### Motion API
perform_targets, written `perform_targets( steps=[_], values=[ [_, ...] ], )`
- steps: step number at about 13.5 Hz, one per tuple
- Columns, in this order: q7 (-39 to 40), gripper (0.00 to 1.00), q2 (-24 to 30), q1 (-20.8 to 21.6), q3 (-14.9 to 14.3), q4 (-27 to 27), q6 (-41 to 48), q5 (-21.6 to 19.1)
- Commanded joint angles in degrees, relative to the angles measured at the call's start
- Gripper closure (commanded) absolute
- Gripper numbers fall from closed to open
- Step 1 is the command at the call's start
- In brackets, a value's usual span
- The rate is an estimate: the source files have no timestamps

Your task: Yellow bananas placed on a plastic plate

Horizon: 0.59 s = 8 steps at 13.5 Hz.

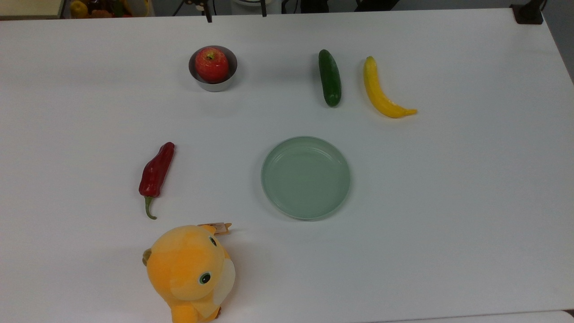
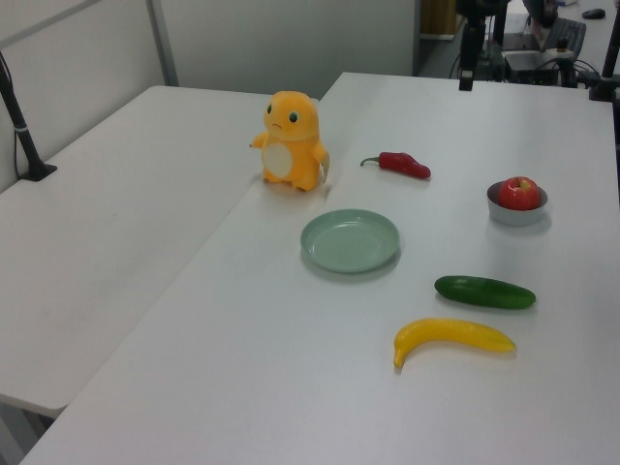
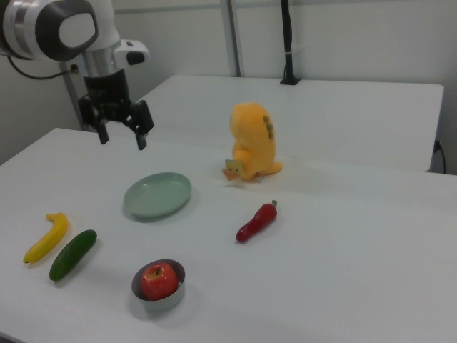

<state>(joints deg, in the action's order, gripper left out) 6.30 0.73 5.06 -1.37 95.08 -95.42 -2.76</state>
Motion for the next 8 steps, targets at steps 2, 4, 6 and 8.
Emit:
perform_targets(
  steps=[2,4,6,8],
  values=[
    [0.73,0.00,2.51,4.70,3.03,5.71,1.29,-0.67],
    [-0.06,0.00,3.04,4.96,8.03,8.00,0.93,-0.75],
    [-0.41,0.00,3.57,5.84,11.90,11.25,0.59,-3.99],
    [-4.43,0.00,3.66,5.93,16.90,14.67,-1.77,-4.45]
  ],
)
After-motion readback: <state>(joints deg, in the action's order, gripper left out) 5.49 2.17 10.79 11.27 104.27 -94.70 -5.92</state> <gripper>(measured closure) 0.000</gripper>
